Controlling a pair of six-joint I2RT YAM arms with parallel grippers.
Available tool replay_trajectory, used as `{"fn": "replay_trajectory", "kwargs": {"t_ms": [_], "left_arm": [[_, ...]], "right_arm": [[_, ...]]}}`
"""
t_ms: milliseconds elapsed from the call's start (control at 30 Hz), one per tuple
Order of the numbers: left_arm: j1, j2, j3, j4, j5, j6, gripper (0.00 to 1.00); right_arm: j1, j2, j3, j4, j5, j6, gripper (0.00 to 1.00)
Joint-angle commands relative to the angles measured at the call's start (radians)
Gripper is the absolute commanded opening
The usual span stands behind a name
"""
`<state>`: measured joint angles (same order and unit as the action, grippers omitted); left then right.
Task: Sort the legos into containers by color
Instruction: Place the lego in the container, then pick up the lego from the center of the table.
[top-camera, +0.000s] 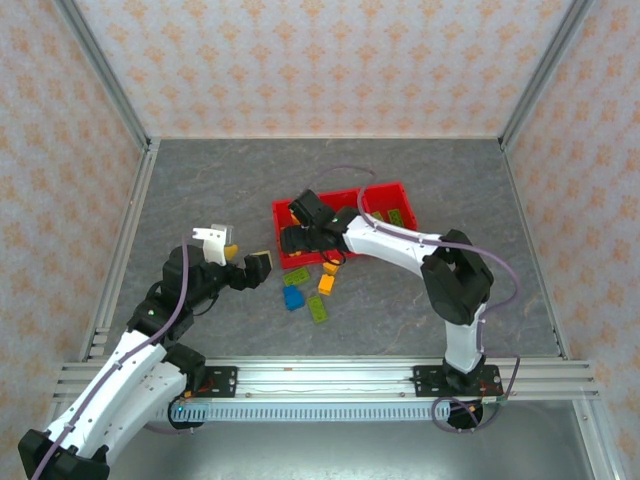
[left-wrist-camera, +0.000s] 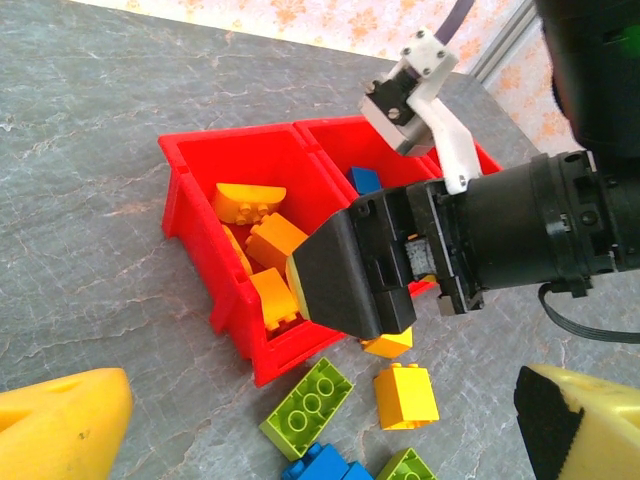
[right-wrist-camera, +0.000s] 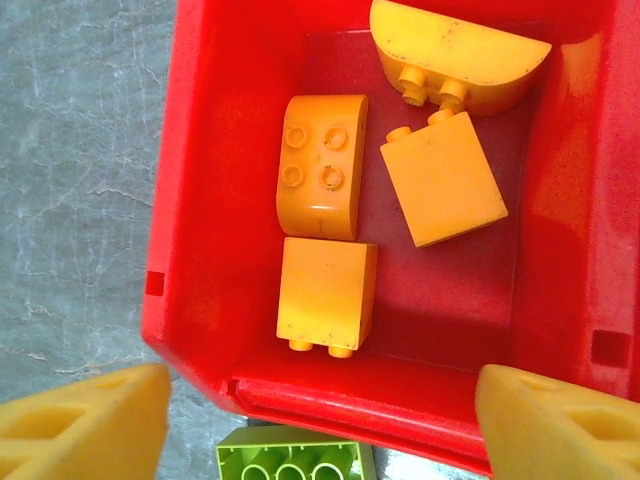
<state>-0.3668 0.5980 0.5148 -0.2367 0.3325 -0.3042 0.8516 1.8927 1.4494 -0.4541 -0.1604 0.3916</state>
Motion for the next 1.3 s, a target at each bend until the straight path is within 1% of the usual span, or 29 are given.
{"fn": "replay_trajectory", "kwargs": {"t_ms": [0, 33, 67, 167, 267, 467, 600, 700, 900, 1000, 1267], "left_arm": [[-0.01, 0.0, 0.001, 0.007, 0.01, 0.016, 0.99], [-0.01, 0.001, 0.001, 0.007, 0.01, 0.016, 0.99], [-0.01, 0.002, 0.001, 0.007, 0.01, 0.016, 0.99], [-0.01, 0.002, 0.001, 0.007, 0.012, 0.016, 0.99], [-0.01, 0.0, 0.001, 0.007, 0.013, 0.016, 1.0], [-0.01, -0.004, 0.001, 0.008, 0.013, 0.016, 0.99], [-0.01, -0.011, 0.001, 0.006, 0.013, 0.016, 0.99], [-0.01, -0.018, 0.001, 0.007, 0.013, 0.016, 0.99], [-0.01, -0.024, 0.001, 0.008, 0.014, 0.017, 0.99], [-0.01, -0.024, -0.001, 0.008, 0.015, 0.018, 0.99], [-0.01, -0.023, -0.001, 0.007, 0.014, 0.018, 0.99]], "right_arm": [[0.003, -0.095, -0.028, -0.032, 0.058, 0.032, 0.88], [0.004, -0.109, -0.037, -0.04, 0.069, 0.045, 0.96], [0.004, -0.116, -0.041, -0.053, 0.073, 0.054, 1.0], [0.016, -0.139, -0.066, -0.098, 0.133, 0.099, 1.0], [0.038, -0.17, -0.119, -0.102, 0.168, 0.158, 1.0], [0.12, -0.227, -0.242, -0.029, 0.22, 0.278, 1.0], [0.148, -0.232, -0.313, 0.022, 0.233, 0.349, 1.0], [0.157, -0.224, -0.339, 0.026, 0.256, 0.391, 0.96], [0.16, -0.221, -0.385, 0.066, 0.275, 0.445, 0.82], [0.161, -0.195, -0.38, 0.066, 0.271, 0.443, 0.78], [0.162, -0.157, -0.383, 0.055, 0.286, 0.451, 0.72]]}}
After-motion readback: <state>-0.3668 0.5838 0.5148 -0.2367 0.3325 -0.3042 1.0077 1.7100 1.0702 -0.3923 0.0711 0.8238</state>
